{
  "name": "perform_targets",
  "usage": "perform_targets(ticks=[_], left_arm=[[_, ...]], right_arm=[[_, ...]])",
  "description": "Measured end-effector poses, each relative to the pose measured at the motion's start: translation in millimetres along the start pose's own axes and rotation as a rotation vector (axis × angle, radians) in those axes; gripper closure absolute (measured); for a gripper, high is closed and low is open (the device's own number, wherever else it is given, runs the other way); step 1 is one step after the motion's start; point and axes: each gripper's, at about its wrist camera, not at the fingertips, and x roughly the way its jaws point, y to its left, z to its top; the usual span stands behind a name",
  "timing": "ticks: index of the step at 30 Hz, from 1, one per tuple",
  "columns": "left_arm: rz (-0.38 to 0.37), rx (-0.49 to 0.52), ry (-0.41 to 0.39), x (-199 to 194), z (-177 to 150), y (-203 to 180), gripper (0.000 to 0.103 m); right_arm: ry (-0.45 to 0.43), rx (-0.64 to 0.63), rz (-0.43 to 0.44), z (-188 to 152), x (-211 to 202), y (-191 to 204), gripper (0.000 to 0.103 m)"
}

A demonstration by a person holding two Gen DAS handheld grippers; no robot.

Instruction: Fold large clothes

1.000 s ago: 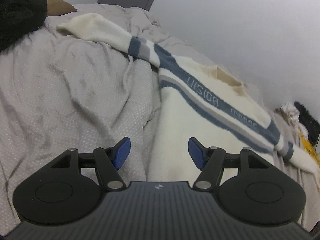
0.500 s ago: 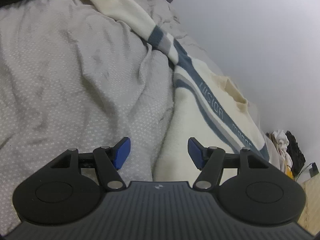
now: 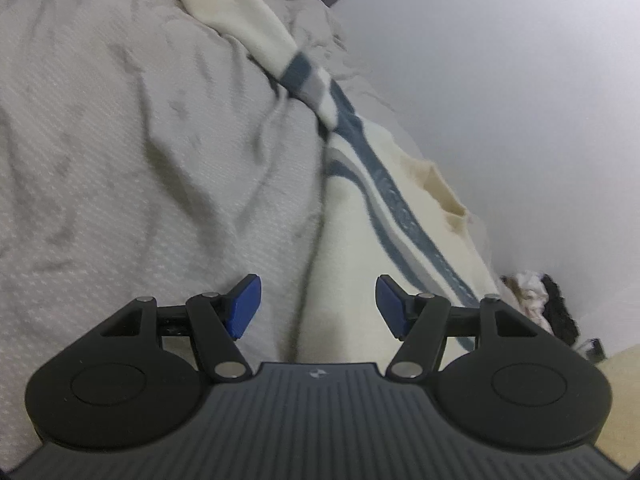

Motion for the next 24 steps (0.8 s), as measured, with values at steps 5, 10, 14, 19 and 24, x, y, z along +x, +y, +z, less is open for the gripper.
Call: perform_targets(ticks=[5, 10, 14, 19, 24], left_arm=[[-0.07, -0.023, 0.05, 7.0, -7.9, -4.1, 0.034], [-0.121, -0.044, 0.117, 22.7, -17.3, -8.7, 0.034], [-0.15, -0.063, 0.176, 39.4, -27.6, -12.9, 0.034], [-0.184, -0.086, 0.295, 71.0, -48.6, -20.5, 0.034], [-0.205, -0.092, 0.367, 98.1, -66.8, -29.2, 0.035]], right_arm=[[-0.021, 0.275, 0.005, 7.7, -9.0, -55.3, 0.094], [0.036, 0.58, -0.017, -13.3, 1.1, -112.3, 0.094], [0.095, 0.709, -0.094, -38.0, 15.8, -139.0, 0.094], [0.149, 0.785, -0.12, -59.8, 41.1, -151.2, 0.094], [0.14, 0.807, -0.114, -56.8, 38.4, -149.5, 0.094]])
